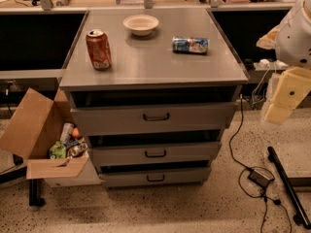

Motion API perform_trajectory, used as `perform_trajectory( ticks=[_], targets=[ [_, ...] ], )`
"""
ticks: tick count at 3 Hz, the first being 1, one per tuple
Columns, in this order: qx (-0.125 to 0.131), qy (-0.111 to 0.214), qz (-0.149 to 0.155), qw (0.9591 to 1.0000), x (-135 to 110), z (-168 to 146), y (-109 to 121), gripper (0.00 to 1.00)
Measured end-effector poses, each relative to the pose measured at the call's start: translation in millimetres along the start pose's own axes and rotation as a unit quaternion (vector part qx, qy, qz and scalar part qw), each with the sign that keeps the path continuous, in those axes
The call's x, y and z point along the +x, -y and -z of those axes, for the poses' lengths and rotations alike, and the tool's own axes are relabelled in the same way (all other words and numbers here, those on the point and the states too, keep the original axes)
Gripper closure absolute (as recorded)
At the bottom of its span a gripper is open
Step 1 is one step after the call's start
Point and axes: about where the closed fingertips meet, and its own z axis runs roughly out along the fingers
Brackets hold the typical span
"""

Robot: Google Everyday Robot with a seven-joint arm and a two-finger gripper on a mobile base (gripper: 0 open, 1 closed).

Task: Open middle drawer

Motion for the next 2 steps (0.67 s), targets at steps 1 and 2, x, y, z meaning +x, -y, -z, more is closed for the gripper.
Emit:
perform_trajectory(
  ticks=[1, 2],
  targets=[
    [0.0, 0.0, 0.0, 1.0, 0.0, 0.0, 0.0, 0.0],
    [-0.01, -0.01, 0.016, 0.9998, 4.9, -33.4, -6.9, 0.0]
  ],
)
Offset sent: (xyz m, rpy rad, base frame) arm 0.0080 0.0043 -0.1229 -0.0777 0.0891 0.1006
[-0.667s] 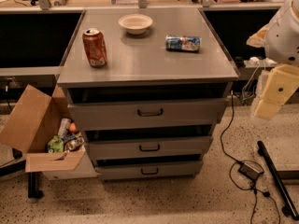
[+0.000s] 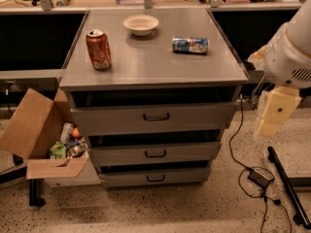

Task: Open middle drawer

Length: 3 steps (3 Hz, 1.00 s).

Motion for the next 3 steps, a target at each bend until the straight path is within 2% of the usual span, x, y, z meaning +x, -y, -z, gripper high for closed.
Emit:
perform_trajectory(
  ticks=[1, 2, 3],
  targets=[
    [-0.028, -0.006, 0.033, 0.999, 9.0, -70.8, -18.7, 0.0],
    [-0.078, -0.014, 0.057, 0.9952, 26.7, -178.3, -57.4, 0.0],
    [-0.13, -0.002, 0.044, 0.9906, 37.5, -252.0, -85.6, 0.0]
  ],
)
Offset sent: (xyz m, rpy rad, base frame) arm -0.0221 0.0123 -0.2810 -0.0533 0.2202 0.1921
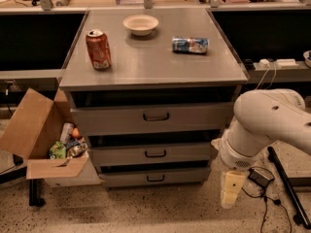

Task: Open middle drawer

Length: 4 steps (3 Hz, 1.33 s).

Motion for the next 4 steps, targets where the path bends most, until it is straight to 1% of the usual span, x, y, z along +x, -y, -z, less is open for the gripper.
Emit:
perform_trajectory(
  ticks=[1, 2, 3, 4],
  targets=[
    [-0.004, 0.004, -0.005, 1.0, 3.4, -10.1, 3.1, 0.0],
    [-0.008, -0.015, 0.006, 0.9998, 10.9, -62.4, 16.0, 0.0],
    [0.001, -0.027, 0.041, 0.9988, 30.6, -141.7, 56.6, 0.0],
    [-0.007, -0.019, 0.056, 0.9982, 39.5, -193.2, 77.6, 0.0]
  ],
)
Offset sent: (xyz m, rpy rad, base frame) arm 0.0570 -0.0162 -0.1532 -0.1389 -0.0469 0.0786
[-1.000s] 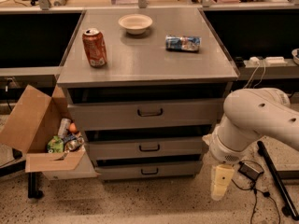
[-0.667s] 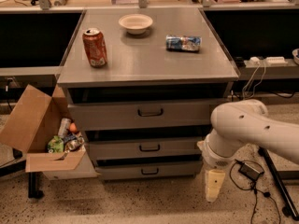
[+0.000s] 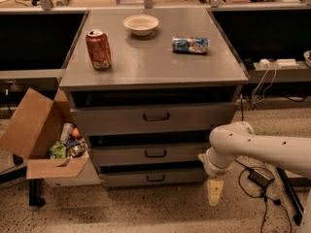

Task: Open middle drawer

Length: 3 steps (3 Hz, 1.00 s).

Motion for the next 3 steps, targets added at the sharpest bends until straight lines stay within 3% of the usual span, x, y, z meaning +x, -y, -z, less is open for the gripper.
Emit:
perform_trajectory(
  ticks=[1, 3],
  targets=[
    [0.002, -0.001, 0.003, 1.0, 0.1, -0.8, 2.3, 0.0],
    [0.055, -0.032, 0.072, 0.9954, -1.3, -17.2, 67.8, 0.0]
  ],
)
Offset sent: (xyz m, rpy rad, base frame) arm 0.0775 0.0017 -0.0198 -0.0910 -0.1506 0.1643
